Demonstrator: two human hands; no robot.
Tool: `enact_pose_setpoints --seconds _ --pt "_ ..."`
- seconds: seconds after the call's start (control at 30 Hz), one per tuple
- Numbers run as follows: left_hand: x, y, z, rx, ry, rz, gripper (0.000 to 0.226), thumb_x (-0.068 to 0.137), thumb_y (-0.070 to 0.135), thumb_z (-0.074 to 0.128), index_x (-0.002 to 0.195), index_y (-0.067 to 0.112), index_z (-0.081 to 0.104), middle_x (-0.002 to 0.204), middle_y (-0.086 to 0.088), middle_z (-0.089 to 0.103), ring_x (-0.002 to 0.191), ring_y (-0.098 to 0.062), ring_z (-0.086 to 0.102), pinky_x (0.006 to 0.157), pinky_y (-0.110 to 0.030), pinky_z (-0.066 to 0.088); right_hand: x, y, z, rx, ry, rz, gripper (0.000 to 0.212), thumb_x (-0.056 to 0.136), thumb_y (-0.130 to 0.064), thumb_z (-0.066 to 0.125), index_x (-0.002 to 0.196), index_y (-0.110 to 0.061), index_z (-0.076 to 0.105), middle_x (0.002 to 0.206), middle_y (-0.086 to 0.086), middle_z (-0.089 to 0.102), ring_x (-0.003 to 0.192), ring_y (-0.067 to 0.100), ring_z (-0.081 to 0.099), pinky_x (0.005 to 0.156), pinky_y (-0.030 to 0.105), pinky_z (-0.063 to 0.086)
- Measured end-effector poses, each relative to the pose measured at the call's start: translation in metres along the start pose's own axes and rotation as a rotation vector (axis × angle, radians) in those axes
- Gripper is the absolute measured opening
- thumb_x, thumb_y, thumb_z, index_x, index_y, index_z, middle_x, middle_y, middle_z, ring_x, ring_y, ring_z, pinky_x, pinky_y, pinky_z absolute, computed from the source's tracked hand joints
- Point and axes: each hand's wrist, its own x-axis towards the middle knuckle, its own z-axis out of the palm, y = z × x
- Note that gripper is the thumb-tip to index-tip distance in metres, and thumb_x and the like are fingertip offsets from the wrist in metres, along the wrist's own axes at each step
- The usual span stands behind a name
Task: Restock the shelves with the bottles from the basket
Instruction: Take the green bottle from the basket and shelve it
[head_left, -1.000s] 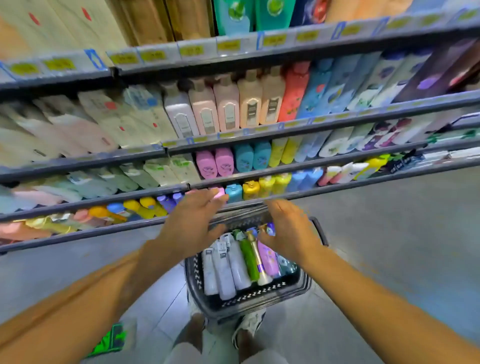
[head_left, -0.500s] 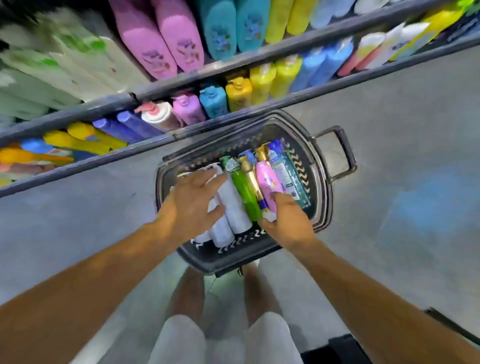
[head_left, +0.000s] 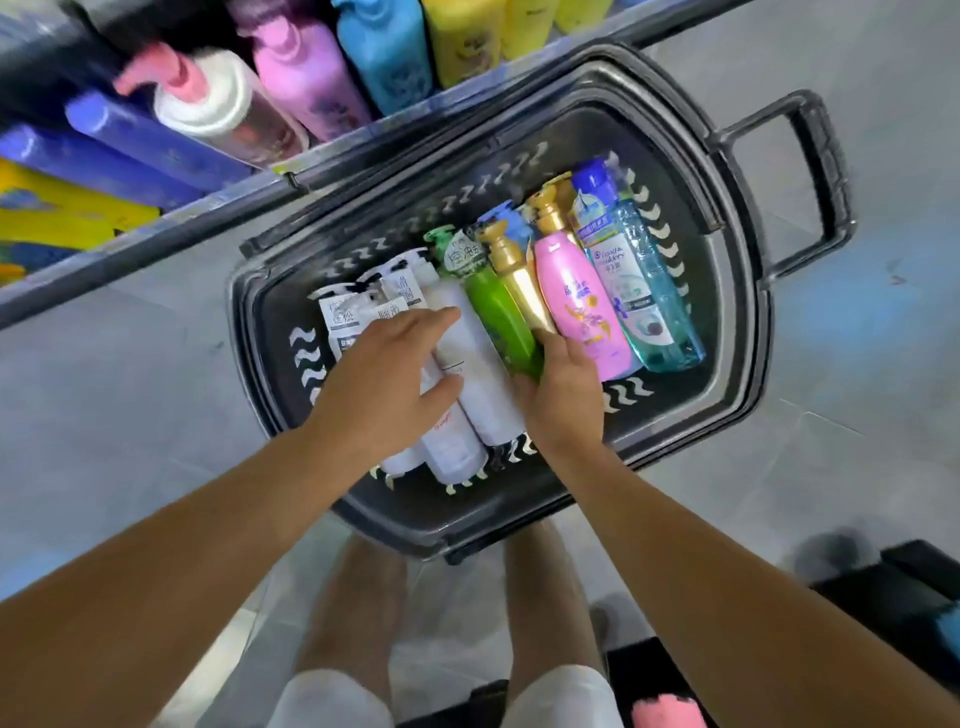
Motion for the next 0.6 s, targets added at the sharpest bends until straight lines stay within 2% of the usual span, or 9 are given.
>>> enact_pose_setpoints --seconds 0.1,0.2,0.27,0.3,0.37,0.43,0.5,0.57,0.6 --pt "0.006 0.001 0.002 -0.042 0.006 -0.017 0.066 0.091 0.034 0.066 0.149 0.020 0.041 0.146 -0.002 0.049 0.132 -0.027 0.044 0.104 -0.035 0.037 -0.005 0.004 -0.007 0.108 0.005 0.003 0.048 0.088 -0.010 0.067 0.134 -0.001 0.055 0.123 0.018 0.061 0.116 0.035 0.052 0.097 0.037 0.038" --pt "0.011 0.007 0.004 -0.121 -0.006 -0.055 0.068 0.090 0.032 0.068 0.151 0.021 0.038 0.140 -0.004 0.054 0.123 -0.025 0.052 0.099 -0.037 0.043 -0.020 0.004 -0.021 0.357 -0.023 0.108 0.043 0.088 -0.004 0.066 0.131 -0.009 0.059 0.119 0.006 0.064 0.104 0.016 0.060 0.094 0.034 0.048" --pt "0.014 0.016 0.007 -0.277 -0.023 -0.082 0.069 0.089 0.029 0.071 0.149 0.026 0.039 0.128 0.003 0.059 0.108 -0.019 0.061 0.093 -0.035 0.048 -0.031 0.003 -0.028 0.594 -0.102 0.112 0.033 0.089 0.003 0.063 0.118 -0.015 0.062 0.103 -0.001 0.069 0.084 0.004 0.065 0.076 0.029 0.056" --pt "0.016 0.021 0.009 -0.396 -0.038 -0.104 0.068 0.088 0.026 0.072 0.147 0.030 0.040 0.123 0.008 0.060 0.102 -0.014 0.065 0.091 -0.031 0.050 -0.035 0.001 -0.030 0.697 -0.144 0.100 0.034 0.090 0.007 0.061 0.115 -0.016 0.062 0.099 0.000 0.070 0.080 0.005 0.067 0.070 0.025 0.055" --pt "0.019 0.030 0.012 -0.663 -0.060 -0.151 0.068 0.087 0.016 0.073 0.144 0.036 0.040 0.117 0.007 0.066 0.098 -0.009 0.069 0.085 -0.023 0.054 -0.039 -0.001 -0.032 0.816 -0.203 0.077 0.035 0.090 0.010 0.060 0.118 -0.012 0.062 0.100 0.004 0.070 0.082 0.013 0.068 0.073 0.023 0.053" --pt "0.022 0.032 0.017 -0.808 -0.041 -0.182 0.071 0.087 0.007 0.072 0.142 0.037 0.040 0.116 0.000 0.069 0.099 -0.010 0.070 0.080 -0.023 0.056 -0.039 -0.005 -0.033 0.815 -0.217 0.051 0.037 0.089 0.009 0.062 0.121 -0.010 0.062 0.102 0.000 0.070 0.086 0.016 0.067 0.078 0.026 0.053" --pt "0.024 0.030 0.020 -0.839 -0.015 -0.201 0.072 0.086 0.005 0.072 0.143 0.036 0.041 0.113 0.000 0.070 0.096 -0.011 0.071 0.076 -0.023 0.057 -0.036 -0.007 -0.032 0.748 -0.237 0.021 0.036 0.088 0.005 0.066 0.118 -0.017 0.064 0.101 -0.006 0.070 0.088 0.019 0.066 0.084 0.032 0.054" --pt "0.026 0.024 0.021 -0.850 0.001 -0.219 0.071 0.085 0.005 0.073 0.144 0.033 0.043 0.109 0.002 0.071 0.091 -0.008 0.071 0.071 -0.018 0.054 -0.031 -0.007 -0.034 0.656 -0.254 -0.019 0.031 0.088 -0.005 0.070 0.114 -0.022 0.066 0.102 -0.004 0.069 0.093 0.018 0.065 0.089 0.037 0.053" --pt "0.028 0.021 0.022 -0.851 0.003 -0.229 0.071 0.086 0.006 0.072 0.145 0.032 0.043 0.109 0.002 0.071 0.092 -0.006 0.070 0.069 -0.015 0.053 -0.027 -0.005 -0.036 0.573 -0.204 -0.056 0.029 0.088 -0.013 0.071 0.115 -0.022 0.066 0.104 -0.003 0.068 0.095 0.017 0.064 0.090 0.036 0.052"
